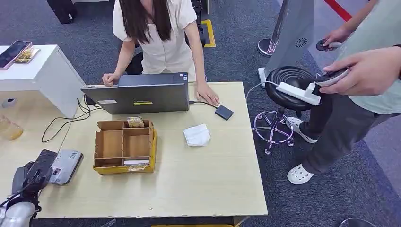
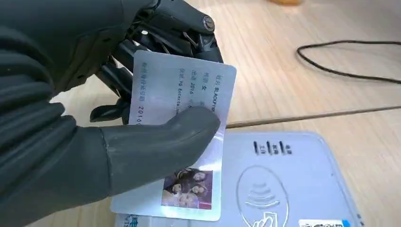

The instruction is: Pass the card to the sensor for recognition and then transmit it.

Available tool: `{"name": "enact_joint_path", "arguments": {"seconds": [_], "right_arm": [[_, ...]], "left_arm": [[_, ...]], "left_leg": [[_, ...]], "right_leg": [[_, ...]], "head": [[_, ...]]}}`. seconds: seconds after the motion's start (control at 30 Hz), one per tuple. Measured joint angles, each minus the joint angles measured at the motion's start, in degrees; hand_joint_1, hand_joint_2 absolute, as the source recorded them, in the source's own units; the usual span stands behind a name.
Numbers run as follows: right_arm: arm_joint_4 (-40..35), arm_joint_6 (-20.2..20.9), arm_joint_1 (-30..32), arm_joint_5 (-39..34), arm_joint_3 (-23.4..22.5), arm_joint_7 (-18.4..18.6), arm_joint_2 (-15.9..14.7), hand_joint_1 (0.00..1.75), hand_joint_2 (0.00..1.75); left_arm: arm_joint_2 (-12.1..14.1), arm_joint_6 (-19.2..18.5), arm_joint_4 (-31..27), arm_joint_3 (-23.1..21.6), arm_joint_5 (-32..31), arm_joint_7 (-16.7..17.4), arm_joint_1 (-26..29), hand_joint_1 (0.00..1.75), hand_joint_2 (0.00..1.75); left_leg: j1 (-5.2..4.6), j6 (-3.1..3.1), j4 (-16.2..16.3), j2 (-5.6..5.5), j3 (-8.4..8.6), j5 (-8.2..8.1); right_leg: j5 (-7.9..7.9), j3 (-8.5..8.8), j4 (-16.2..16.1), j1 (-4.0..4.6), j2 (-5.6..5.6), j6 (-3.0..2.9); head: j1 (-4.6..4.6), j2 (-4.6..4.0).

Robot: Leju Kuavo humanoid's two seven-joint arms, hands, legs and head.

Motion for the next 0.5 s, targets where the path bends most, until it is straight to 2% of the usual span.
{"name": "enact_joint_path", "arguments": {"seconds": [0.5], "right_arm": [[-0.02,0.13,-0.09,0.11,-0.2,0.07,0.0,0.0,0.0]], "left_arm": [[-1.16,0.15,0.22,0.0,-1.14,-0.46,0.1,1.75,1.75]], "left_leg": [[0.0,0.01,0.0,-0.01,0.03,0.03]], "right_leg": [[0.0,0.02,0.02,0.0,-0.04,0.0]], "head": [[0.0,0.0]]}}
